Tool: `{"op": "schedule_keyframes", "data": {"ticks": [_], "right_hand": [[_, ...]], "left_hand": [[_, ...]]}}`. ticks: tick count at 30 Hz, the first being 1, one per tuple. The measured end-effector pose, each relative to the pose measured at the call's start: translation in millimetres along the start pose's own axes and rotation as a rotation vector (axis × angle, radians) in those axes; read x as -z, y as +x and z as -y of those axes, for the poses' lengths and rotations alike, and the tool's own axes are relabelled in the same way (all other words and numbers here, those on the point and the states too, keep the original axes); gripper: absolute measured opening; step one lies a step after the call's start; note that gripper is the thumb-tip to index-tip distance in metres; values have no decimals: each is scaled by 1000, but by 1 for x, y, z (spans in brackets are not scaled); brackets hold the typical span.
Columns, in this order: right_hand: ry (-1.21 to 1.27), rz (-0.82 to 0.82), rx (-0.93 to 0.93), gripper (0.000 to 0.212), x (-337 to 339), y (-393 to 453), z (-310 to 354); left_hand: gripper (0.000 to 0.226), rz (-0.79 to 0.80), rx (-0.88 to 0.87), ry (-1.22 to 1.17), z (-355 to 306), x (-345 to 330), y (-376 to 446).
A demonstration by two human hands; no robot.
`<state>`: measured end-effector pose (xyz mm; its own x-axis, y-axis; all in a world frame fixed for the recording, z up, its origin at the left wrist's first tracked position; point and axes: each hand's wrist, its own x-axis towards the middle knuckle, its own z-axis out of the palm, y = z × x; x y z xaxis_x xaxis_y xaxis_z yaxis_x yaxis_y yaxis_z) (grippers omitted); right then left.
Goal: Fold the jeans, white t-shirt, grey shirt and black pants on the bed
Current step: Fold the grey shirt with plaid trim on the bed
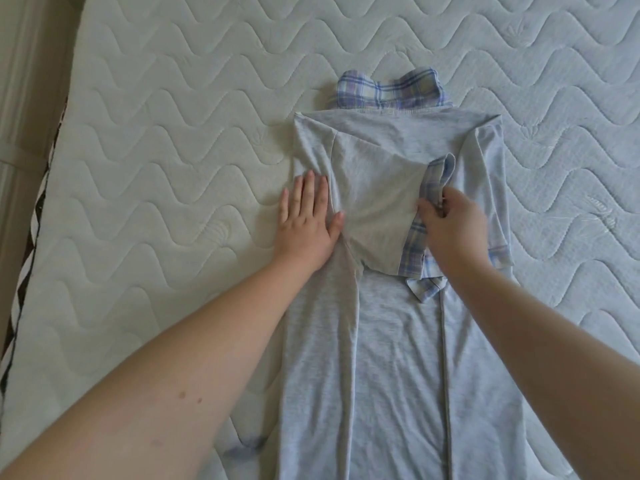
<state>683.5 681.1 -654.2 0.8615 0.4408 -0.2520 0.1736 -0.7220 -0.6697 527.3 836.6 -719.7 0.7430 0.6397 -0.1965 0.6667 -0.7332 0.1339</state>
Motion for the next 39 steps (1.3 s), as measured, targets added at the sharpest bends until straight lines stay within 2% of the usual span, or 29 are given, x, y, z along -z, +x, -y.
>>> {"op": "schedule_keyframes", "data": {"ticks": [2,4,5,7,8,9,10,12,16,20,22,25,30,33,35,37,39], "right_hand": [[-87,-79,270,26,-4,-15,3],[-207,-74,554,14,-11,-31,4],[-268,-48,662,27,-16,-37,4],[-362,24,802,42,-25,-45,-3],[-397,55,837,45,-30,-49,-6],[-435,73,849,47,-34,-53,-8],[-459,80,843,47,-37,-55,-12],[-478,72,815,46,-39,-58,-17],[-447,82,772,50,-35,-60,-19],[-417,144,425,68,-25,-56,-13],[-506,163,322,51,-20,-49,-12],[-573,173,306,38,-12,-44,-3],[-325,224,293,50,-11,-53,7],[-445,182,353,56,-14,-61,-4],[-548,164,316,59,-13,-63,-14],[-556,196,235,56,-12,-62,-23],[-496,210,218,52,-10,-61,-27]], "left_hand": [[68,-16,-31,-11,2,4,6],[62,-36,-47,-73,1,12,17],[57,-48,-47,-143,-1,17,23],[41,-146,1,-445,-9,32,34],[38,-190,86,-636,-13,39,39],[42,-164,201,-814,-17,46,43],[51,-84,313,-936,-20,49,49],[59,53,414,-965,-23,52,59],[20,-1,362,-699,-17,43,68],[15,-14,386,-641,-14,35,63],[17,-22,392,-617,-15,32,61],[21,-57,385,-631,-19,35,63],[22,-90,362,-665,-27,53,90],[15,-45,357,-563,-26,57,105],[16,-33,364,-539,-25,54,108],[12,-51,356,-538,-26,52,104],[18,-87,371,-591,-31,53,96]]}}
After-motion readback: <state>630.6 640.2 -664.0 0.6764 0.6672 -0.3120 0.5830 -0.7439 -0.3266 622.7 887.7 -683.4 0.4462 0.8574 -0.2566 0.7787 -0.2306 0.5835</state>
